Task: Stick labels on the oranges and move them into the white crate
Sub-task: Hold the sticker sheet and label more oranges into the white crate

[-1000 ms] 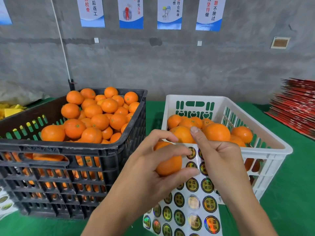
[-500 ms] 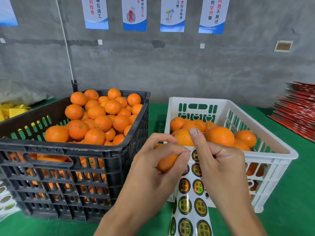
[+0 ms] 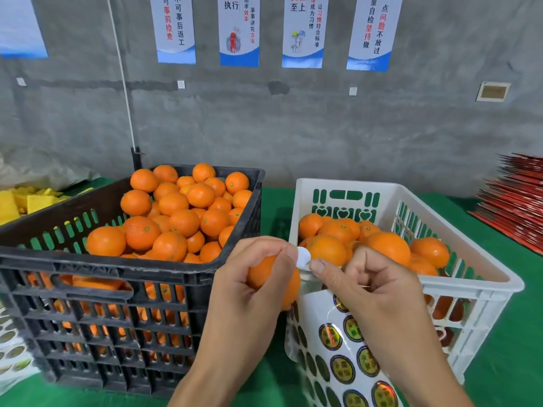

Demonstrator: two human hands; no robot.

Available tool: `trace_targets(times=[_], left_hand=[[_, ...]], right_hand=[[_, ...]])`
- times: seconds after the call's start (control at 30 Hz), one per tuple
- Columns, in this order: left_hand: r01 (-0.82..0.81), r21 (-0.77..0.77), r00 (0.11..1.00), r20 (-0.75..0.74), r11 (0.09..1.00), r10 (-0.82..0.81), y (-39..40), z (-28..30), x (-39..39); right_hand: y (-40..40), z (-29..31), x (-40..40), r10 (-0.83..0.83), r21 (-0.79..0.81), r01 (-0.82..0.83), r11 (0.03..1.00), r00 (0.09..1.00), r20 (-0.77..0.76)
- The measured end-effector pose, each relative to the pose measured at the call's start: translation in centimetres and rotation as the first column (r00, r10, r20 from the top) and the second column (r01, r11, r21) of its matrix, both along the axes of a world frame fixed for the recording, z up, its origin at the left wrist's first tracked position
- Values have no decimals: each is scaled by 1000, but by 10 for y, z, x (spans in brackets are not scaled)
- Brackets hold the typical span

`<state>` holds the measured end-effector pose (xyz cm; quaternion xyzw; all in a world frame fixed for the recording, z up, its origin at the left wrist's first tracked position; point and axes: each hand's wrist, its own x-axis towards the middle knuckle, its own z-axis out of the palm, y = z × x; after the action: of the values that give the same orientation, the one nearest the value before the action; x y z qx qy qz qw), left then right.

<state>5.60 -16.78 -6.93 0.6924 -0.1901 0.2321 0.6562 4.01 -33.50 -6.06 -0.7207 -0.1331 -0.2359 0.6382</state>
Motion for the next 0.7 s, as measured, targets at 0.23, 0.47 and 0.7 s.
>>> trace_targets(times=[0.23,0.47,0.7], left_hand=[[27,50,999,-36,998,-25,2,2,1],[36,52,997,-75,998,-32,-5,-2,1],[168,-133,951,-240,977,-196,-3,-1,4]], right_hand=[[13,2,-4,115,47,-114,992,993,-13],[20,0,-7,-24,26,20,999,990,142],[16,0,-6,-31,44,25,999,991,128]])
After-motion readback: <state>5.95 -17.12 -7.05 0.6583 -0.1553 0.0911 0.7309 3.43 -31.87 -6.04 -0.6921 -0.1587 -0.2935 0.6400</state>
